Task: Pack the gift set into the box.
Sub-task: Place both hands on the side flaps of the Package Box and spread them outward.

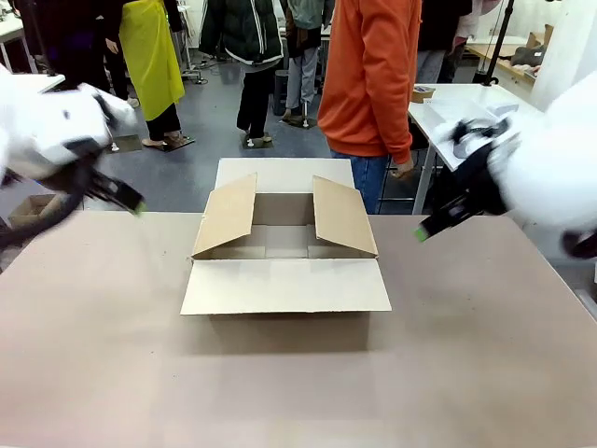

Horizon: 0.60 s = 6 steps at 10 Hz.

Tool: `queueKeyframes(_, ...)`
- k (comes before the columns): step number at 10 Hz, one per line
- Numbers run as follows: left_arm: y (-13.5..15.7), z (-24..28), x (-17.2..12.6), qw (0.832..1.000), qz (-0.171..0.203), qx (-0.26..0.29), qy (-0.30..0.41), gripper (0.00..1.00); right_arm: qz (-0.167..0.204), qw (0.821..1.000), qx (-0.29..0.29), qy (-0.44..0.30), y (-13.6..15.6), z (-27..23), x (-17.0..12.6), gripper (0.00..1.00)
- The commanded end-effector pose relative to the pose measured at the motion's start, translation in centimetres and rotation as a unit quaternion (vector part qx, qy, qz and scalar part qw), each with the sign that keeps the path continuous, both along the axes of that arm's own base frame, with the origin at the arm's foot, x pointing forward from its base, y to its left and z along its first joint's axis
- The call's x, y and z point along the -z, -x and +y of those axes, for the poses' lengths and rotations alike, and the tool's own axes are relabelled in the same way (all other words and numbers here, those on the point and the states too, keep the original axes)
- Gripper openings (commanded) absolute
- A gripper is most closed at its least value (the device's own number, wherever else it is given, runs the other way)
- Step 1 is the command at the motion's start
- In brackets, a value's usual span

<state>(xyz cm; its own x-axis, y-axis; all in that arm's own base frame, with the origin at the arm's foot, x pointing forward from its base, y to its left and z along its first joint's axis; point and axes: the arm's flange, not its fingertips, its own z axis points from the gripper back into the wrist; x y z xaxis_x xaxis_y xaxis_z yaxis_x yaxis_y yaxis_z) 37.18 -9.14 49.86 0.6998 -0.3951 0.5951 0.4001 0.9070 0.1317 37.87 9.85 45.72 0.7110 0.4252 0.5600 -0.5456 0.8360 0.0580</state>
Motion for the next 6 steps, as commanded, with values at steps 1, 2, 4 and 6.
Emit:
queueKeyframes(1,10.1,6.5,0.0,0.989,-0.024,0.004,0.145,1.00,0.019,0.983,0.113,-0.140,6.7,-8.6,-0.6,1.00)
queueKeyframes(2,10.5,10.2,-0.3,0.968,-0.010,-0.003,0.252,1.00,0.055,0.958,0.134,-0.249,7.1,-12.1,-1.2,1.00)
queueKeyframes(4,10.1,19.2,2.4,0.895,0.001,0.028,0.444,1.00,0.125,0.865,0.109,-0.474,6.9,-21.2,0.8,1.00)
queueKeyframes(6,9.3,25.3,7.7,0.841,0.031,-0.028,0.540,1.00,0.105,0.766,0.105,-0.626,8.0,-28.0,4.2,1.00)
